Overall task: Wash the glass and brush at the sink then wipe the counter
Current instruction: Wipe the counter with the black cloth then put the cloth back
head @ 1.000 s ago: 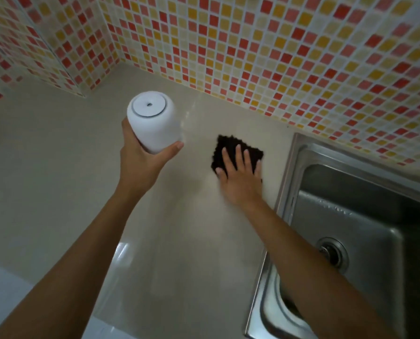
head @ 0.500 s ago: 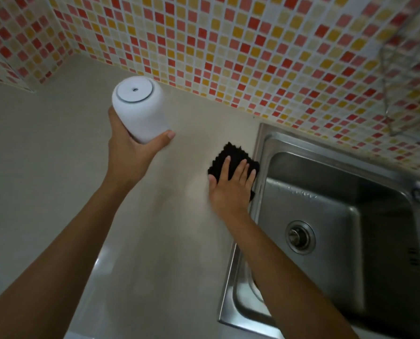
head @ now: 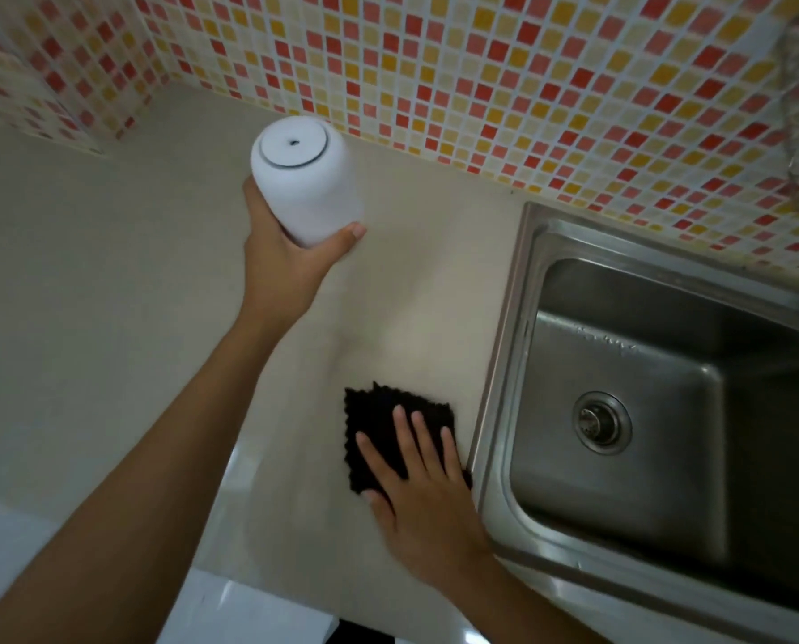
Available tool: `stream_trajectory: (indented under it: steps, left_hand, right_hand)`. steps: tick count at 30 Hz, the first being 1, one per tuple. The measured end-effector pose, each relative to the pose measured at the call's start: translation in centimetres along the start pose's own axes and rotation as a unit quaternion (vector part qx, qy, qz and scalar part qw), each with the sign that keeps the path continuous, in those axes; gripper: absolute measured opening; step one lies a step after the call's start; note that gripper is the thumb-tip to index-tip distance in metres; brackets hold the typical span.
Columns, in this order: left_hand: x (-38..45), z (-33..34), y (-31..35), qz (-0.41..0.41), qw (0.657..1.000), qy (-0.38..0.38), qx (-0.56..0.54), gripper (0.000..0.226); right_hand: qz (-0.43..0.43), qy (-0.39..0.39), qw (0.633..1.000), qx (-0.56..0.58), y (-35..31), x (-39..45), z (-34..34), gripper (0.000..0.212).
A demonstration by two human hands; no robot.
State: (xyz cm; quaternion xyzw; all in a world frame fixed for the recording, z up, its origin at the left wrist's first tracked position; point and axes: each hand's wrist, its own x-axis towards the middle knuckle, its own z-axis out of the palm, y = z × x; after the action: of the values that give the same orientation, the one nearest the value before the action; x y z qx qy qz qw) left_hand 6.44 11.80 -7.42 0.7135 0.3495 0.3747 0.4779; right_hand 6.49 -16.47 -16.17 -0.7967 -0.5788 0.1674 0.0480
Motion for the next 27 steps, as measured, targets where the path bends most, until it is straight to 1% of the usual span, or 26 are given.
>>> stream_trajectory:
  steps: [2, 4, 5, 6, 8, 9, 10, 11, 12, 14, 15, 17, 19, 21, 24, 26, 27]
  left_hand:
    - [0.3, -0.2, -0.1, 0.002, 1.0, -0.001, 0.006, 0.099]
    - [0.3, -0.6, -0.2, 0.001, 1.0, 0.004, 0.012, 0.099]
    - [0.2, -0.9, -0.4, 0.0, 1.0, 0.009, 0.016, 0.099]
    - [0.1, -1.3, -0.5, 0.0, 1.0, 0.016, 0.022, 0.099]
    - [-0.2, -2.5, -1.0, -0.004, 0.999, 0.036, 0.034, 0.1]
    - [-0.3, -3.3, -1.3, -0.009, 0.998, 0.046, 0.039, 0.101]
    - [-0.5, -4.0, -1.5, -0.014, 0.998, 0.053, 0.042, 0.1]
    - [-0.6, -4.6, -1.7, -0.019, 0.997, 0.057, 0.041, 0.1]
    - [-0.6, -5.1, -1.9, -0.026, 0.997, 0.062, 0.04, 0.1]
    - [-0.7, -5.8, -2.2, -0.038, 0.996, 0.07, 0.042, 0.101]
    - [-0.6, -6.0, -2.3, -0.04, 0.996, 0.071, 0.042, 0.101]
    - [-0.5, -6.0, -2.4, -0.043, 0.996, 0.065, 0.039, 0.1]
    - [-0.3, -5.8, -2.5, -0.045, 0.997, 0.055, 0.038, 0.098]
    - [-0.1, -5.5, -2.7, -0.041, 0.997, 0.048, 0.041, 0.097]
    - [-0.2, -4.7, -2.8, -0.037, 0.997, 0.038, 0.053, 0.098]
    - [-0.4, -4.2, -2.8, -0.039, 0.997, 0.035, 0.065, 0.095]
    - [-0.6, -4.0, -2.8, -0.04, 0.996, 0.033, 0.067, 0.094]
  right_hand:
    - [-0.025, 0.026, 0.999, -0.004, 0.3, 3.6, -0.2, 0.053]
    - [-0.014, 0.058, 0.998, -0.03, 1.8, 10.3, -1.2, 0.053]
    - [0.015, 0.07, 0.997, -0.039, 3.1, 14.2, -2.3, 0.053]
    - [0.055, 0.064, 0.996, -0.037, 4.7, 18.0, -3.7, 0.054]
    - [0.137, 0.015, 0.99, -0.015, 7.6, 23.1, -6.3, 0.056]
    - [0.163, -0.001, 0.987, -0.016, 8.5, 24.2, -6.9, 0.056]
    - [0.171, -0.002, 0.985, -0.022, 8.8, 24.3, -7.0, 0.056]
    - [0.16, 0.012, 0.987, -0.027, 8.5, 23.2, -6.7, 0.056]
    - [0.14, 0.04, 0.989, -0.037, 7.5, 21.4, -5.8, 0.055]
    - [0.066, 0.083, 0.993, -0.049, 3.7, 16.0, -3.3, 0.054]
    - [0.017, 0.083, 0.995, -0.047, 1.5, 12.9, -1.9, 0.054]
    - [-0.062, 0.051, 0.996, -0.039, -1.7, 8.2, -0.1, 0.053]
    - [-0.092, 0.034, 0.995, -0.024, -2.5, 7.5, 0.2, 0.052]
    - [-0.083, 0.054, 0.994, -0.041, -1.7, 10.7, -0.4, 0.051]
    - [0.012, 0.072, 0.996, -0.055, 1.4, 18.7, -2.4, 0.053]
    - [0.068, 0.055, 0.994, -0.059, 4.0, 23.6, -4.6, 0.055]
    - [0.091, 0.034, 0.994, -0.051, 5.3, 25.5, -5.7, 0.055]
